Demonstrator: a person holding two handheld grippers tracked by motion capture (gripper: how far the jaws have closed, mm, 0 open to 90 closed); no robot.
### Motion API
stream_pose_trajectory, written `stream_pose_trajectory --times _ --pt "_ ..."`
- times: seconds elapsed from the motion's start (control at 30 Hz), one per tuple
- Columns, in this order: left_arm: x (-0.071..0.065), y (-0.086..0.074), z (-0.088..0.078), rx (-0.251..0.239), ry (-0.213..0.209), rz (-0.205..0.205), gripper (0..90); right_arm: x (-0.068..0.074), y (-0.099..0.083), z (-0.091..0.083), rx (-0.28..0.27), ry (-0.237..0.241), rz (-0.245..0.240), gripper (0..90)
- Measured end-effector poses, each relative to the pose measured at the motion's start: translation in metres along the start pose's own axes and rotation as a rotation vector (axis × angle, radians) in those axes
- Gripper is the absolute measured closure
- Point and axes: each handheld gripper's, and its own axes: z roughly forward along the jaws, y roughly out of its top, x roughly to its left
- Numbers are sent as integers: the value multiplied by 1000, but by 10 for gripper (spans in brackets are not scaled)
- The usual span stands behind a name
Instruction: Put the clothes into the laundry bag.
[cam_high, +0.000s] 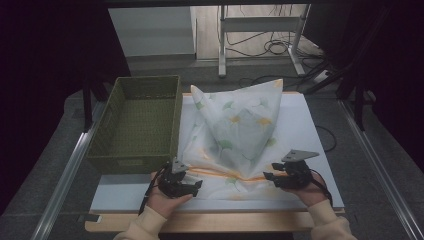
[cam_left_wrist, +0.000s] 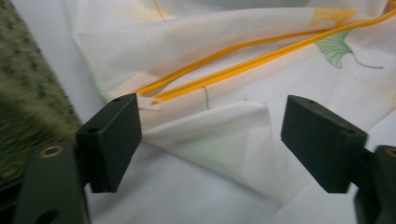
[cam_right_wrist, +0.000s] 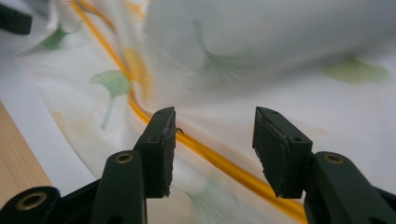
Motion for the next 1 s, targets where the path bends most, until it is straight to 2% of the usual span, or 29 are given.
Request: stream_pose_trajectory --times 0.17,0.3,0.37,0.43,0.5,0.57,0.6,0.63,0.7,0.8,0.87,1.0 --pt "-5 1 15 66 29 26 166 -15 -16 -19 16 -51 82 441" --pt "0 -2 16 76 36 16 284 -27 -27 -30 45 -123 143 384" --pt "1 -3 15 75 31 12 333 -29 -29 -31 55 -130 156 367" --pt "4 -4 13 73 26 17 386 -34 -36 -30 101 -154 189 331" --pt "5 -4 12 64 33 23 472 -36 -40 -25 137 -148 208 319" --pt "5 -5 11 61 33 23 564 -36 -41 -22 146 -150 210 318" --pt "6 -5 11 60 35 25 564 -35 -42 -20 154 -152 216 318" --pt "7 -5 11 50 36 22 650 -36 -43 -14 166 -154 222 317" --pt "9 -6 11 47 38 27 734 -36 -44 -11 174 -153 222 316" --pt "8 -6 11 43 36 41 820 -35 -44 -9 182 -154 220 316" --pt "8 -6 11 40 36 42 842 -35 -43 -8 184 -155 222 318" --pt "8 -10 7 36 27 43 858 -32 -43 -7 195 -188 193 364"
